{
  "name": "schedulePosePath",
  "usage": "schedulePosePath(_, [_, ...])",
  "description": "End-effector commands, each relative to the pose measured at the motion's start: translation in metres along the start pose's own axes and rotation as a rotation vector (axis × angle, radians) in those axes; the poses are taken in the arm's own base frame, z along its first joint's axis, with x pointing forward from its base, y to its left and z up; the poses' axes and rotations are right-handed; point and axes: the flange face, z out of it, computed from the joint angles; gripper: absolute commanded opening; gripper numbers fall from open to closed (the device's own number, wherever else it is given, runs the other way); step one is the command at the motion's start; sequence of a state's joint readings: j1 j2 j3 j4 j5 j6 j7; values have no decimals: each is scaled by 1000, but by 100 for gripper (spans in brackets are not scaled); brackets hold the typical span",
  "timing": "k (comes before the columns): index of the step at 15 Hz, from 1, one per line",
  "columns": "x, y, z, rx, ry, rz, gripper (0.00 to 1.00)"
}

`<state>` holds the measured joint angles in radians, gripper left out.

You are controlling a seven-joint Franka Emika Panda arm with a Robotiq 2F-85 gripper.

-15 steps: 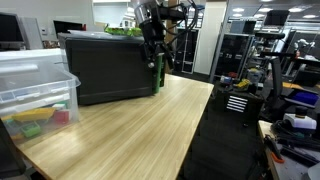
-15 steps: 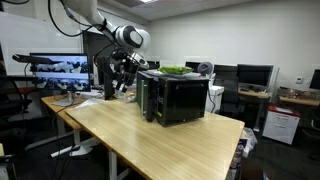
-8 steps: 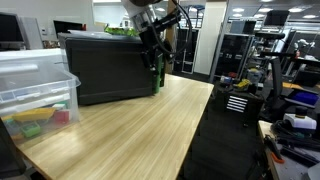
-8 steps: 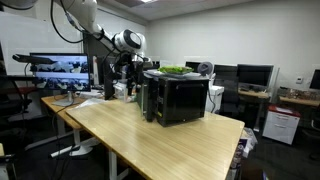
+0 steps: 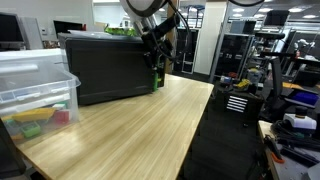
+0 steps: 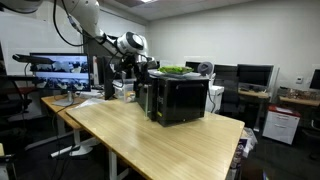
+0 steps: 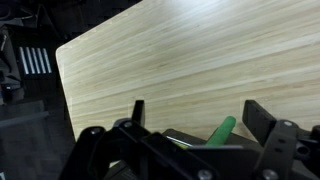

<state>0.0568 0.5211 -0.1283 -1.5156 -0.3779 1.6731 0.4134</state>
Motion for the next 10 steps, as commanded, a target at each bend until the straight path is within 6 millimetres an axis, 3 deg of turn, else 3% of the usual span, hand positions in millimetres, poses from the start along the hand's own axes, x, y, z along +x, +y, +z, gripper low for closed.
schedulePosePath(1, [10, 13, 14, -42, 8, 49, 100])
schedulePosePath(7, [21, 46, 40, -122, -25, 114, 100])
schedulePosePath(10, [25, 64, 42, -164, -25, 139, 100])
